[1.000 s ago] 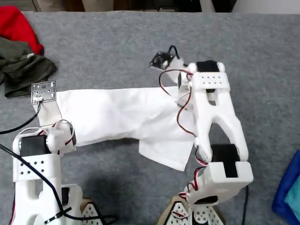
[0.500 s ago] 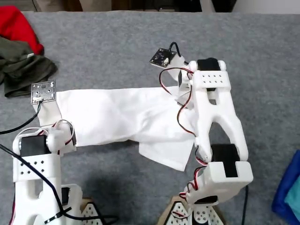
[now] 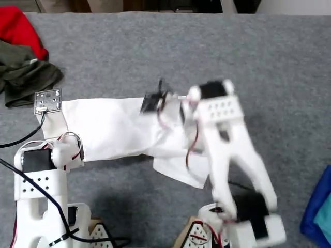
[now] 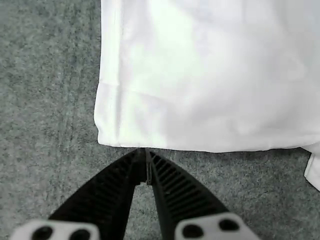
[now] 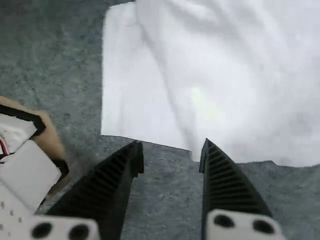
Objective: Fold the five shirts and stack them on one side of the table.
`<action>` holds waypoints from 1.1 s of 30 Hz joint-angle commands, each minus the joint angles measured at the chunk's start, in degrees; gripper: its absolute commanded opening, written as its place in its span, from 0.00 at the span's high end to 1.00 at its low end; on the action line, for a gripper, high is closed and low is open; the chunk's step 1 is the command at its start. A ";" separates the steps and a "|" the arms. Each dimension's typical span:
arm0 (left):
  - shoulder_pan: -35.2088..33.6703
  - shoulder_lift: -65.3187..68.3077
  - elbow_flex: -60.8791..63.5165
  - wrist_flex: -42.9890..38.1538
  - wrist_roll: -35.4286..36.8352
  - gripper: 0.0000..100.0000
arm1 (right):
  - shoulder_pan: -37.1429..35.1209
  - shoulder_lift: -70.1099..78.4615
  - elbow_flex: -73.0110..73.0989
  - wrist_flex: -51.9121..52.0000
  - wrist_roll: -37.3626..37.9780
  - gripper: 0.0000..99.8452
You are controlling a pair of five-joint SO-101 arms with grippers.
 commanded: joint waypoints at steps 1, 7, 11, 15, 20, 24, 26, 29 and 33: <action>-0.44 -1.01 -0.35 0.26 -0.26 0.98 | -4.44 -13.32 18.42 -6.07 1.14 0.80; -0.26 -1.01 -0.26 0.26 -0.18 0.98 | -7.78 -16.66 30.90 -13.19 -0.79 0.80; -0.18 -1.01 -0.26 0.26 -0.09 0.98 | -7.96 -12.26 29.93 -15.56 -1.14 0.80; -0.44 -1.01 -0.26 0.26 -0.09 0.98 | -7.96 -5.49 29.58 -19.96 -1.14 0.80; -0.53 -1.01 -0.26 0.35 -0.09 0.98 | -7.78 2.51 29.67 -25.41 -2.20 0.80; -0.53 -1.01 -0.26 0.35 -0.09 0.98 | -7.78 5.85 28.35 -26.73 -4.84 0.80; -0.53 -1.01 -0.26 0.35 -0.09 0.98 | -7.78 6.46 28.18 -26.73 -4.84 0.80; -0.53 -1.01 -0.26 0.35 -0.09 0.98 | -7.69 6.46 28.26 -26.90 -4.84 0.80; -0.53 -1.01 -0.26 0.35 -0.18 0.98 | -7.69 6.55 28.35 -27.25 -6.86 0.88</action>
